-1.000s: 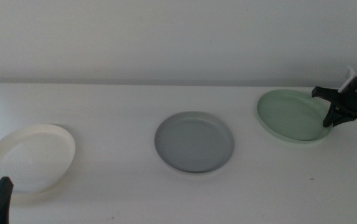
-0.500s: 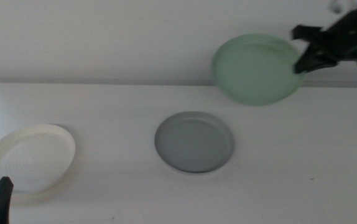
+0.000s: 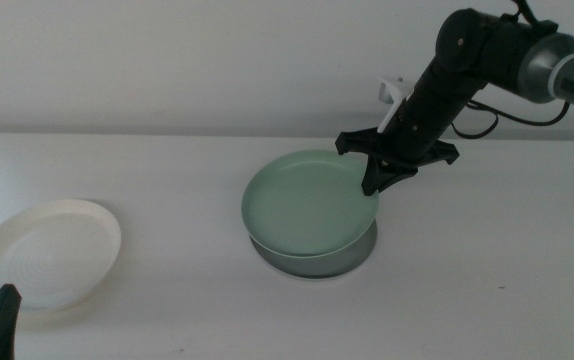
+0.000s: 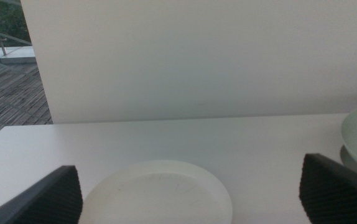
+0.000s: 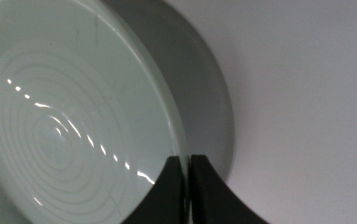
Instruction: Stack the three bowls on top of each other.
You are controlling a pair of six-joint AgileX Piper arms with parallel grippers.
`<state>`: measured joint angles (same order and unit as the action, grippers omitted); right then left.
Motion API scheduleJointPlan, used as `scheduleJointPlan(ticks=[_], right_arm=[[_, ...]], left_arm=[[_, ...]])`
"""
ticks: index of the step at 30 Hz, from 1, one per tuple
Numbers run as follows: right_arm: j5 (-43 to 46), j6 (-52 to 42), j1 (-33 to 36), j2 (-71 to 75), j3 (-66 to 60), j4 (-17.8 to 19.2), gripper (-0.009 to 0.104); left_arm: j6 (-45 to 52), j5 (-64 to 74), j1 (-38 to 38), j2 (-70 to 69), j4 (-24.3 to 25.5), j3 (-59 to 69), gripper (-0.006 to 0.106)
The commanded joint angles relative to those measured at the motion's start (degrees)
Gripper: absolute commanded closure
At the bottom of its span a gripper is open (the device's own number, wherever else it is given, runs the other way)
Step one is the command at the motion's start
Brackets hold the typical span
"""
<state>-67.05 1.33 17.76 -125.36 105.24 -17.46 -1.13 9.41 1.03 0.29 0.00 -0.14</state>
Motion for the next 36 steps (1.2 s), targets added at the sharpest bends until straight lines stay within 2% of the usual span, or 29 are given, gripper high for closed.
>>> scheduleJointPlan(ticks=[1,6,20,24,26,29,31,34,36], right_arm=[[1.33,0.72,0.03,-0.47,0.15,1.03,0.097],[0.86,1.64,-0.08,-1.61,0.15,3.01,0.097],[1.14,0.07,-0.08,-2.65,0.15,1.97,0.097],[2.4,-0.44,-0.08,-2.65,0.15,1.97,0.082],[2.68,-1.33,-0.08,-2.65,0.15,1.97,0.068],[2.66,-1.33,-0.08,-2.44,0.15,1.97,0.04],[2.02,-1.33,-0.53,-1.42,0.15,2.09,0.026],[-0.21,-1.33,-1.48,2.13,0.15,2.05,0.017],[-3.0,-1.33,-2.46,5.72,0.15,2.41,0.017]], left_arm=[[-0.41,-0.89,0.17,-2.38,-0.88,2.3,0.007],[-0.41,-0.89,0.17,-2.38,-0.88,2.3,0.007],[-0.41,-0.89,0.17,-2.38,-0.88,2.3,0.007],[-0.41,-0.89,0.17,-2.38,-0.88,2.3,0.007],[-0.41,-0.89,0.17,-2.38,-0.88,2.3,0.007],[-0.41,-0.89,0.17,-2.38,-0.88,2.3,0.007],[-0.41,-0.89,0.17,-2.38,-0.88,2.3,0.007],[-0.41,-0.89,0.17,-2.38,-0.88,2.3,0.007],[-0.41,-0.89,0.17,-2.38,-0.88,2.3,0.007]])
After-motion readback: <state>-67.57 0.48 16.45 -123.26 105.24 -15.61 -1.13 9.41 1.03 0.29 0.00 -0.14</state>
